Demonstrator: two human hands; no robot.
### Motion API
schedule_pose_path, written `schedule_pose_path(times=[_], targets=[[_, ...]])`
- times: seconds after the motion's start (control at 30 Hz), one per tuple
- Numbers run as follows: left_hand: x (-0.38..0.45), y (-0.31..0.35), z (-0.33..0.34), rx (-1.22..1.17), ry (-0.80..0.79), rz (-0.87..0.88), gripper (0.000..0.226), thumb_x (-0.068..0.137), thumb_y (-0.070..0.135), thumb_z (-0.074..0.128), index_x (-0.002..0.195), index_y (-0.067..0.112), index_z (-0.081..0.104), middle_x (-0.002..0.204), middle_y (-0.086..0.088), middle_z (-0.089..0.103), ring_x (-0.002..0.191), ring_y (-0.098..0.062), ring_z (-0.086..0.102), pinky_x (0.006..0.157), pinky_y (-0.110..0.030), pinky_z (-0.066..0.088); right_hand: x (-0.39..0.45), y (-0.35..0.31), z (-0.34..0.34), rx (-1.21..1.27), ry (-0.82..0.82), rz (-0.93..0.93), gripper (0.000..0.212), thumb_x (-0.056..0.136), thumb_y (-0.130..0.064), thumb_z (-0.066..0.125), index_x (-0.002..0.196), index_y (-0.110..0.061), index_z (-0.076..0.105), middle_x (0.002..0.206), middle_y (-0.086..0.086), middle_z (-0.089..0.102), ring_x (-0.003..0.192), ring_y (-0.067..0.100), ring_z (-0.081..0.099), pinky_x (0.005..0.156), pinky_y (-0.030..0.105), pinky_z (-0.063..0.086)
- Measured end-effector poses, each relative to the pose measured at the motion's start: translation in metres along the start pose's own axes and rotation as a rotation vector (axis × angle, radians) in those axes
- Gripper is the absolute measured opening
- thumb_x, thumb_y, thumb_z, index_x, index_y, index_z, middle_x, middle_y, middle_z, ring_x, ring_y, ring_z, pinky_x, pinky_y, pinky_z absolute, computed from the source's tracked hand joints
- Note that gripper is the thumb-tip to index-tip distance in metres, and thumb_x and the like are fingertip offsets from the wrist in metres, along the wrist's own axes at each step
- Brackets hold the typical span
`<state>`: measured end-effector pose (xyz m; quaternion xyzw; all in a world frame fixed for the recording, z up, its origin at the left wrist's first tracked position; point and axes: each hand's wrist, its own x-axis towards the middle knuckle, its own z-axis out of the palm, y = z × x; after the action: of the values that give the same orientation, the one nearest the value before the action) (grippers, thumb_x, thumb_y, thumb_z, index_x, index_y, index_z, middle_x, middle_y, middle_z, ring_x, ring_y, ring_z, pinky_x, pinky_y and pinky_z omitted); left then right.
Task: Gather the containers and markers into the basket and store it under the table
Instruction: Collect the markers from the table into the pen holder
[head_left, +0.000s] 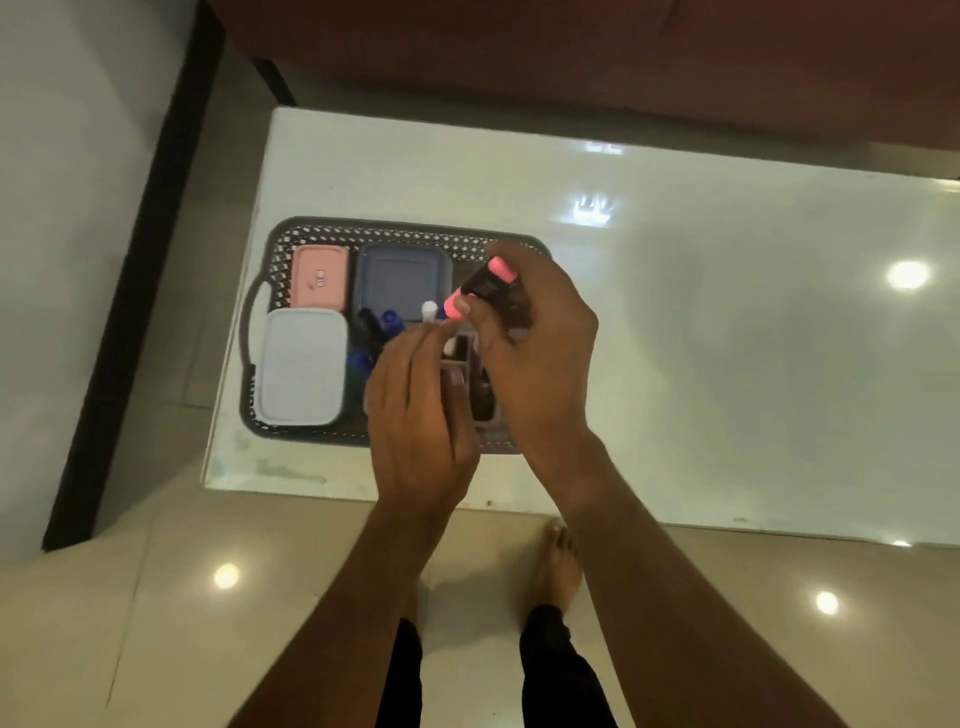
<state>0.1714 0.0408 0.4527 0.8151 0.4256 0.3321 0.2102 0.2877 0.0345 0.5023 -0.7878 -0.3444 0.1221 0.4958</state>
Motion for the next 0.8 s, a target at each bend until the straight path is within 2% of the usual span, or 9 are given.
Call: schedule_pose_path(times=[0.13,0.2,0.3,0.4,0.5,0.67,0.8], targets=[[-0.010,-0.025,-0.017,-0.074,-0.050,-0.107,0.033,0.104,0.013,0.048,0.130,-0.004,0.060,0.129,-0.018,0.065,0.124,-0.032,0.059,0.103,-0.050,0.049,-0.019,-0.014,0.021,-0.162,-0.107,-0.070,0.029,0.092,-0.013,0.075,0.121,-0.009,0.071,0.112,0.010,0.075,0.099,0.021,0.071,0.091,0.006,0.042],[-0.016,-0.037,-0.018,-0.086,-0.071,-0.116,0.030,0.102,0.009,0.053,0.129,-0.001,0.060,0.127,-0.016,0.066,0.121,-0.030,0.061,0.103,-0.048,0.050,-0.028,-0.020,0.027,-0.276,-0.181,-0.070,0.027,0.093,-0.012,0.074,0.119,-0.008,0.073,0.112,0.012,0.076,0.100,0.026,0.072,0.093,0.014,0.040],[-0.020,-0.050,-0.017,-0.102,-0.111,-0.101,0.029,0.100,0.006,0.056,0.128,0.007,0.058,0.124,-0.015,0.067,0.116,-0.029,0.063,0.102,-0.046,0.052,-0.030,-0.027,0.029,-0.411,-0.347,0.043,0.026,0.096,-0.013,0.070,0.122,-0.011,0.072,0.117,0.011,0.075,0.107,0.027,0.069,0.098,0.023,0.040],[-0.022,-0.056,-0.017,-0.090,-0.168,-0.093,0.029,0.104,0.012,0.046,0.126,0.002,0.063,0.124,-0.014,0.067,0.118,-0.028,0.062,0.102,-0.046,0.050,-0.022,-0.026,0.031,-0.541,-0.462,0.144,0.023,0.098,-0.011,0.066,0.119,-0.016,0.073,0.114,0.008,0.074,0.101,0.023,0.067,0.099,0.028,0.046],[-0.025,-0.062,-0.016,-0.096,-0.208,-0.100,0.031,0.104,0.012,0.044,0.127,0.002,0.062,0.125,-0.013,0.066,0.120,-0.028,0.061,0.102,-0.046,0.050,-0.018,-0.022,0.037,-0.603,-0.480,0.180,0.022,0.095,-0.008,0.067,0.115,-0.015,0.074,0.108,0.008,0.074,0.089,0.017,0.059,0.090,0.023,0.043],[-0.027,-0.065,-0.017,-0.098,-0.236,-0.094,0.034,0.102,0.015,0.042,0.124,0.001,0.064,0.122,-0.016,0.068,0.115,-0.030,0.064,0.101,-0.047,0.053,-0.016,-0.016,0.046,-0.663,-0.483,0.202,0.022,0.094,-0.005,0.066,0.113,-0.013,0.074,0.107,0.010,0.074,0.095,0.023,0.066,0.096,0.031,0.051],[-0.028,-0.070,-0.016,-0.099,-0.244,-0.068,0.031,0.100,0.013,0.047,0.125,0.002,0.063,0.121,-0.015,0.068,0.113,-0.029,0.065,0.105,-0.042,0.052,-0.016,-0.013,0.049,-0.676,-0.486,0.224,0.020,0.096,-0.009,0.067,0.114,-0.015,0.073,0.106,0.007,0.073,0.084,0.014,0.056,0.089,0.023,0.045]])
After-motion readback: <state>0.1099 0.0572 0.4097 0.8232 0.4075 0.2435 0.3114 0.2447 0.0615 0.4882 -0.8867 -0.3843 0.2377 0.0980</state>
